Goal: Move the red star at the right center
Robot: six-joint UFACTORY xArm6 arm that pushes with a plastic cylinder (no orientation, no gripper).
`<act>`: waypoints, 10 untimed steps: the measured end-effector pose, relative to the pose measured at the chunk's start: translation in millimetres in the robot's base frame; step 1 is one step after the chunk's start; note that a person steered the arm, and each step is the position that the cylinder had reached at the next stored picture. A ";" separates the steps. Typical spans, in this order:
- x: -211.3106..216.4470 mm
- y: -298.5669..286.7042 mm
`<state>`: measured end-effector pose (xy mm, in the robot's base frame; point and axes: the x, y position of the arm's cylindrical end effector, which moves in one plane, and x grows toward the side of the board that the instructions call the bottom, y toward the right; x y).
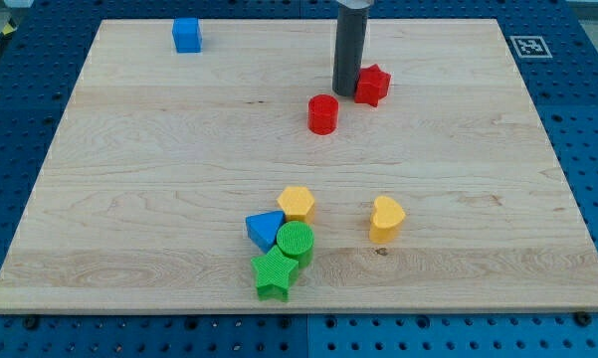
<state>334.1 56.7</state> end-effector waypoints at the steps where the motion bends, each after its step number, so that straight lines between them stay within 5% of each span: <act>1: -10.1 -3.6; 10: 3.3 128.6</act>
<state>337.4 185.3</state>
